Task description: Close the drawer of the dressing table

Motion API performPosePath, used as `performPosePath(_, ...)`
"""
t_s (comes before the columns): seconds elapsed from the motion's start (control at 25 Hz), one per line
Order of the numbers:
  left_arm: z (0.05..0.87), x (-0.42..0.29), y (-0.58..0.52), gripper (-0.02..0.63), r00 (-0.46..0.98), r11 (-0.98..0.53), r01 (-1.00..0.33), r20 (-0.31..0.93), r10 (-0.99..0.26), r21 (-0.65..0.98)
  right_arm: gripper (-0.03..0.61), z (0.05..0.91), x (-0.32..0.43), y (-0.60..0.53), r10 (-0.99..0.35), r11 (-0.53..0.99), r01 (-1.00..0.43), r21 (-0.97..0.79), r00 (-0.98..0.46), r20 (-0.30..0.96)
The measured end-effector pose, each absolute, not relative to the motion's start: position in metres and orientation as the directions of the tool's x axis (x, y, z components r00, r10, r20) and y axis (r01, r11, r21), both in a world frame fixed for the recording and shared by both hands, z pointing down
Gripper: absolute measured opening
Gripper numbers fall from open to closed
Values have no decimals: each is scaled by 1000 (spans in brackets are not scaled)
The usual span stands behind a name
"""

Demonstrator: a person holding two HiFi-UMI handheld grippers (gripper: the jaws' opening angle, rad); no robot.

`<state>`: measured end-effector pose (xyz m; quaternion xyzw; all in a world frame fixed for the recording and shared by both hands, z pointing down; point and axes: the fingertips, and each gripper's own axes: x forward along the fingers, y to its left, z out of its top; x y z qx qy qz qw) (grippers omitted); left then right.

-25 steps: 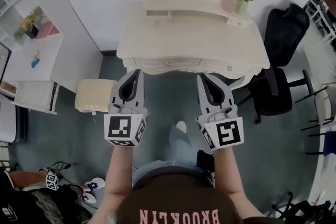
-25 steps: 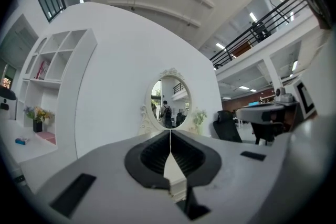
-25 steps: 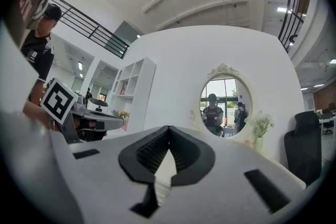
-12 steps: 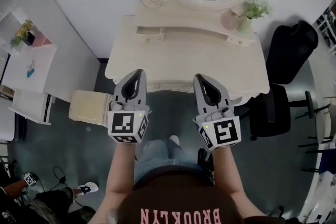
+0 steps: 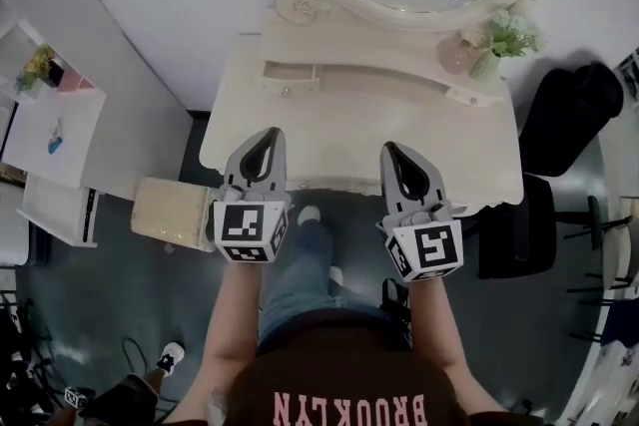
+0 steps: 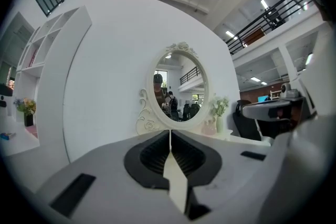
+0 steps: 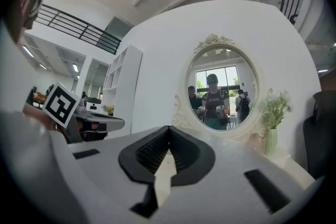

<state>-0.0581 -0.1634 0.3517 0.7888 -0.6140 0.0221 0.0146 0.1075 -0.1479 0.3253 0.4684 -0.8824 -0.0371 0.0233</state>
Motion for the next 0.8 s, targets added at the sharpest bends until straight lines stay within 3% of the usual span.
performPosePath(0.48,403,-86,-291,15,297,-297,-954,179,-938,33,-2,364,93,-280,-871,487,-871,62,-480,100)
performPosePath(0.6,418,-91,-317,108,326,-322,-945,226,-918,53,-2,373,88,-307,-878,471,-881,55,-462,123)
performPosePath(0.8,444,-92,-346,165,351,-346,-936,297,-888,70,-2,389,88,-337,-892,435,-900,38,-425,153)
